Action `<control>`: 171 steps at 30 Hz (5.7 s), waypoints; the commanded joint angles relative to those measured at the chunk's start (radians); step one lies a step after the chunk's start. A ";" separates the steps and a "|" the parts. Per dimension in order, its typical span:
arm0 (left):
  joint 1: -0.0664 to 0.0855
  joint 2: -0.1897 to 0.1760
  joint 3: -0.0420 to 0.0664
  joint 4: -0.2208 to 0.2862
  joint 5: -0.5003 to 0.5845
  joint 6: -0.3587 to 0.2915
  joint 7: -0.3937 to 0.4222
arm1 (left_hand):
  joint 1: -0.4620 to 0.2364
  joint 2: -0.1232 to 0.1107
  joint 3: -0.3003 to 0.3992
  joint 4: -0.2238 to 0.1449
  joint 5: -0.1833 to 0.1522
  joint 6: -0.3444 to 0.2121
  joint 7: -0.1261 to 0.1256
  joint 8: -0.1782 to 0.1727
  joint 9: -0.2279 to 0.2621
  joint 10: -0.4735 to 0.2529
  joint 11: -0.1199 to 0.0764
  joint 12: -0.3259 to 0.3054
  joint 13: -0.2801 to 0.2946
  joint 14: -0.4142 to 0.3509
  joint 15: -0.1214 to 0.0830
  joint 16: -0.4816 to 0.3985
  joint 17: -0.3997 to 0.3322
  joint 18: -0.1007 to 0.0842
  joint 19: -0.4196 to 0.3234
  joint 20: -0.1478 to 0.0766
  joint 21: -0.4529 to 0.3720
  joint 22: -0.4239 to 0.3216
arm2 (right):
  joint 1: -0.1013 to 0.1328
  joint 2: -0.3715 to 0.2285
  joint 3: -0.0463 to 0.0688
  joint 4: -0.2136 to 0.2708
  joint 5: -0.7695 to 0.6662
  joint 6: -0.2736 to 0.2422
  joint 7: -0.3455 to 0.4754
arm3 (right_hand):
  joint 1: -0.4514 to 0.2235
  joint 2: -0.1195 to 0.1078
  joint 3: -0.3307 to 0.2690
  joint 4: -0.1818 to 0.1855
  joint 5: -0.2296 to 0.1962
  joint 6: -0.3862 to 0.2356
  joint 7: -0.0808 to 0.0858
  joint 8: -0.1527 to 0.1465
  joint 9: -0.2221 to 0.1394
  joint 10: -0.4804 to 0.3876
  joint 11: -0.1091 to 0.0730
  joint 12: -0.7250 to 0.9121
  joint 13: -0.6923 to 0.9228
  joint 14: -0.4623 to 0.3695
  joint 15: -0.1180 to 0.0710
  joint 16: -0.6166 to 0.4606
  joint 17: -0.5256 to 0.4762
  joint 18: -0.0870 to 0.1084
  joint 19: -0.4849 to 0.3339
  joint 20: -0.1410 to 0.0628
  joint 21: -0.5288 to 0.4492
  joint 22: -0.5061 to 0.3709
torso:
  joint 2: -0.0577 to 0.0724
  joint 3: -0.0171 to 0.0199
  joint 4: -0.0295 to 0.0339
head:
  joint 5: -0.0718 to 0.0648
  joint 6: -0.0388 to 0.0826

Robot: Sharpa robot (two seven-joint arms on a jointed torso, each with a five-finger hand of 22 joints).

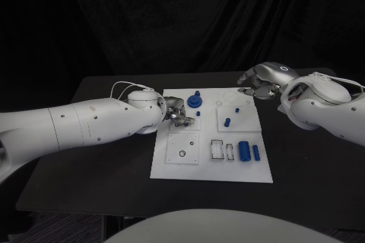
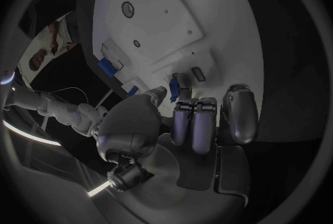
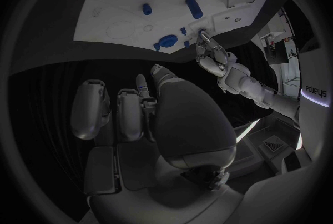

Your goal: Assemble the parts on the task board

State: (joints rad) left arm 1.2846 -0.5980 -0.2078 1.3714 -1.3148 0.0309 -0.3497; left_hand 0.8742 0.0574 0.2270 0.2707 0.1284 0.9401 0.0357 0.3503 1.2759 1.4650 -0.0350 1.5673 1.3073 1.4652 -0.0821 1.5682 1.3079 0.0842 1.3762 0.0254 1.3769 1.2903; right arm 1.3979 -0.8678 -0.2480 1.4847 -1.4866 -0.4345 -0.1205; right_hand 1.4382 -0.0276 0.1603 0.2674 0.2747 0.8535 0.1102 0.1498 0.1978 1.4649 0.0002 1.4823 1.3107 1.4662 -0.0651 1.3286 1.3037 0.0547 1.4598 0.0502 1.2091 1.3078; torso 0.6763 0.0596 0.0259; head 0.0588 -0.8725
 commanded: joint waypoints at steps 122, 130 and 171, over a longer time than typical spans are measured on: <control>-0.013 -0.026 -0.003 0.016 0.070 -0.021 0.038 | 0.029 0.069 -0.156 -0.005 0.018 0.050 0.016 -0.177 -0.064 0.106 0.016 0.004 0.263 0.106 0.012 0.003 0.263 -0.006 0.007 0.018 -0.041 0.039 | -0.005 -0.003 0.001 0.001 -0.003 0.069 -0.064 | 0.013 0.005 0.038 -0.018 0.067 0.017 0.002 -0.016 -0.013 -0.013 0.009 -0.023 0.106 0.028 0.007 -0.040 -0.033 0.026 -0.022 0.001 -0.052 0.153 | 0.001 0.0005 -0.0008 | 0.011 0.000; -0.015 -0.032 -0.003 0.031 0.070 -0.044 0.039 | 0.099 0.053 -0.156 -0.037 0.070 0.049 0.015 -0.186 -0.066 0.106 0.015 0.004 0.263 0.106 0.011 0.003 0.263 -0.006 0.009 0.016 -0.044 0.044 | -0.005 -0.006 0.001 0.002 -0.003 0.068 -0.067 | 0.011 0.003 0.037 -0.018 0.067 0.016 0.002 -0.016 -0.014 -0.013 0.010 -0.023 0.106 0.027 0.007 -0.041 -0.034 0.026 -0.023 0.001 -0.054 0.153 | -0.001 -0.0001 0.0009 | 0.009 0.000; -0.024 -0.032 -0.003 0.025 0.070 -0.021 0.022 | 0.200 0.028 0.019 -0.138 0.305 0.038 0.013 -0.222 -0.086 0.106 0.012 0.004 0.263 0.106 0.008 0.003 0.263 -0.004 0.007 0.013 -0.063 0.051 | -0.006 -0.002 0.001 0.000 -0.003 0.082 -0.079 | 0.009 0.001 0.043 -0.020 0.078 0.016 0.003 -0.019 -0.016 -0.019 0.010 -0.029 0.100 0.025 0.008 -0.050 -0.041 0.028 -0.026 0.001 -0.065 0.150 | 0.001 -0.0005 0.0008 | 0.014 0.000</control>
State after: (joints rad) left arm 1.2708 -0.6314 -0.2039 1.4014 -1.2493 -0.0055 -0.3191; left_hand 1.0753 0.0935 0.2309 0.1423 0.4252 0.9846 0.0482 0.1346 1.1907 1.4665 -0.0230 1.5673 1.3073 1.4651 -0.0749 1.5682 1.3074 0.0839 1.3779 0.0415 1.3189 1.3074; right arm 1.3949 -0.8688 -0.2480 1.4837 -1.4864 -0.3624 -0.1796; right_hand 1.4446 -0.0213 0.1974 0.2468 0.3517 0.8641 0.1135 0.1345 0.1827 1.4541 0.0110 1.4572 1.3107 1.4659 -0.0648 1.2852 1.2631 0.0702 1.4400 0.0517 1.1461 1.3077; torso 0.6770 0.0587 0.0265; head 0.0722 -0.8725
